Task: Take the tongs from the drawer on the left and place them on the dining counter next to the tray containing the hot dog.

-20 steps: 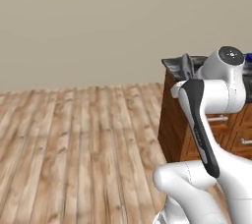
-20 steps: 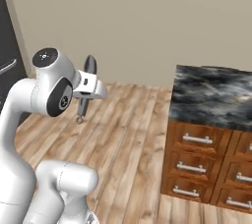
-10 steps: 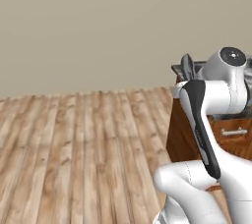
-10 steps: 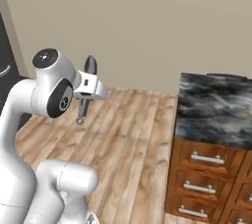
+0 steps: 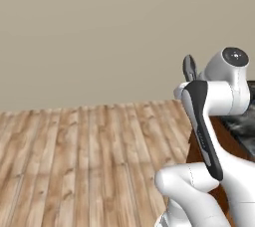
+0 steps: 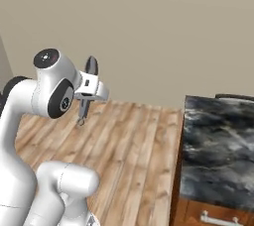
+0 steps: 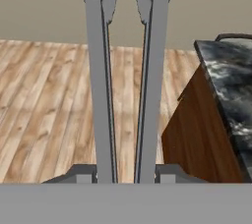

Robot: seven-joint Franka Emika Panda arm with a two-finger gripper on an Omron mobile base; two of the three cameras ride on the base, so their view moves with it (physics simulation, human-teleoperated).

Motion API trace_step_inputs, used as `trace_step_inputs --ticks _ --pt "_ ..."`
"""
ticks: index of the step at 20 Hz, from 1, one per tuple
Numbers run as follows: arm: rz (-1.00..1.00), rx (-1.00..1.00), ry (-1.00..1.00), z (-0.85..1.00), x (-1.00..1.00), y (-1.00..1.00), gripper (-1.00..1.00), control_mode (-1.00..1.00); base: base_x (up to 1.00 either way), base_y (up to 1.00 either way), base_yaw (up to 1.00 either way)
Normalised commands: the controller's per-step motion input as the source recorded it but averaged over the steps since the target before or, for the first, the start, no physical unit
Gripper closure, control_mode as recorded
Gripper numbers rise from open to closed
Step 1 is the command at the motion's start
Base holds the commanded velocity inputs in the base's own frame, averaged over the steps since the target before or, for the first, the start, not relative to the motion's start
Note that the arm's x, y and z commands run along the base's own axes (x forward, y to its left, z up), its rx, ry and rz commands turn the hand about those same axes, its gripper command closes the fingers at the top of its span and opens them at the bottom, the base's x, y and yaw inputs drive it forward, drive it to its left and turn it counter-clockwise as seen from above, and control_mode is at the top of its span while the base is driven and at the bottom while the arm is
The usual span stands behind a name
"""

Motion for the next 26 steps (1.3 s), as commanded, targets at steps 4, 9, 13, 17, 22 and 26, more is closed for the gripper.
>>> trace_step_inputs --ticks 4,9,13,17,22,26 --pt "0.00 0.00 0.00 0.00 0.00 0.00 1.00 1.00 0.75 0.47 0.00" --pt "0.00 0.00 0.00 0.00 0.00 0.00 1.00 1.00 0.76 0.39 -0.03" --pt "0.00 0.00 0.00 0.00 0.00 0.00 1.00 1.00 0.81 0.32 -0.12" --pt "0.00 0.00 0.00 0.00 0.00 0.00 1.00 1.00 0.89 0.31 -0.16" --pt "0.00 0.00 0.00 0.00 0.00 0.00 1.00 1.00 0.89 0.12 -0.15" --pt "0.00 0.00 0.00 0.00 0.00 0.00 1.00 1.00 0.81 0.04 -0.15"
